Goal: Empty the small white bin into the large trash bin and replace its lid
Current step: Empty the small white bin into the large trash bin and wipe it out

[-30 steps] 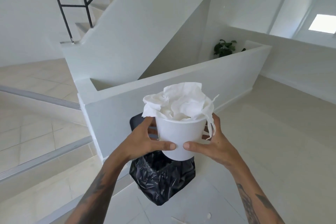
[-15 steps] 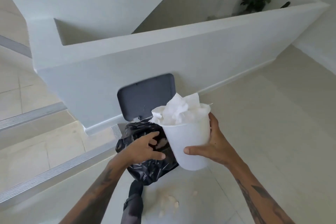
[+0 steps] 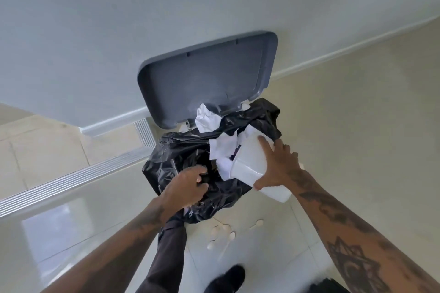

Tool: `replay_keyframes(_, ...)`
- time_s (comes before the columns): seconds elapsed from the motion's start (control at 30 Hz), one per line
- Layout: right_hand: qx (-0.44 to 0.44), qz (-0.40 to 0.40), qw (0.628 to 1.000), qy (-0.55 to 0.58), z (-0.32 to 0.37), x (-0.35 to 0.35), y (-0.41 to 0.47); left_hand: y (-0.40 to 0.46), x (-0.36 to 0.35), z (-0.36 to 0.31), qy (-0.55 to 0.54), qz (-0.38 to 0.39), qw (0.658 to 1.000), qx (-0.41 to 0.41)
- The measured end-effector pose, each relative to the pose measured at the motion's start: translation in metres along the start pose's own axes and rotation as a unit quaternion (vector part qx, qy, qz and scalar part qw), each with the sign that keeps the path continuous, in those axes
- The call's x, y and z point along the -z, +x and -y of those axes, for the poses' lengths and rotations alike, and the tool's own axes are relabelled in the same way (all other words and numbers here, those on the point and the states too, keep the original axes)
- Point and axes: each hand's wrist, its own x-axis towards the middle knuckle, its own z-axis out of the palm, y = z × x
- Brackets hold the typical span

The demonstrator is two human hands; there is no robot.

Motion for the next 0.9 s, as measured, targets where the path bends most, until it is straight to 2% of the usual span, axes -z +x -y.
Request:
replay_keyframes(0.07,-0.001,0.003,0.999,0.040,0.000,-0.014,0.015,0.022,-0.009,-0.012,-0.110,-0.012,0.994,-0.010)
replay_keyframes(0.13,0.011,-0.021,0.997,0.072,-0.001,-0.024,0.021,0.039,-0.020,-0.026,-0.169,0.010,0.985,-0.024)
replay_keyframes(0.17,0.014,-0.034,0.995,0.089,0.000,-0.026,0.022,0.043,-0.027,-0.031,-0.168,0.010,0.985,-0.034)
replay_keyframes(0.23,0.021,-0.024,0.994,0.102,0.000,-0.026,0.025,0.047,-0.038,-0.036,-0.158,-0.040,0.986,-0.043)
replay_keyframes(0.27,0.021,0.006,0.993,0.113,-0.002,-0.022,0.028,0.048,-0.043,-0.036,-0.161,-0.069,0.984,-0.044)
replay_keyframes(0.33,-0.001,0.066,0.977,0.204,-0.007,-0.009,0.038,0.046,-0.048,-0.032,-0.166,-0.103,0.979,-0.055)
replay_keyframes(0.37,-0.016,0.058,0.965,0.257,-0.007,-0.002,0.042,0.045,-0.048,-0.030,-0.165,-0.113,0.978,-0.065)
replay_keyframes(0.4,-0.034,0.015,0.958,0.284,-0.004,0.005,0.046,0.044,-0.048,-0.030,-0.165,-0.121,0.976,-0.077)
replay_keyframes(0.47,-0.075,-0.072,0.960,0.262,0.008,0.018,0.054,0.045,-0.050,-0.031,-0.160,-0.138,0.971,-0.108)
replay_keyframes(0.5,-0.092,-0.069,0.959,0.259,0.016,0.022,0.057,0.046,-0.051,-0.033,-0.157,-0.142,0.970,-0.121)
replay_keyframes(0.63,-0.141,-0.004,0.956,0.256,0.039,0.033,0.067,0.049,-0.058,-0.033,-0.142,-0.125,0.973,-0.135)
replay_keyframes(0.73,-0.179,0.049,0.944,0.271,0.043,0.048,0.070,0.046,-0.057,-0.018,-0.081,-0.070,0.990,-0.087)
replay_keyframes(0.8,-0.156,0.026,0.959,0.236,0.041,0.054,0.072,0.040,-0.056,0.003,-0.041,-0.057,0.997,-0.043)
replay_keyframes(0.9,-0.096,-0.064,0.981,0.158,0.040,0.054,0.071,0.027,-0.054,0.039,0.006,-0.039,0.999,-0.005)
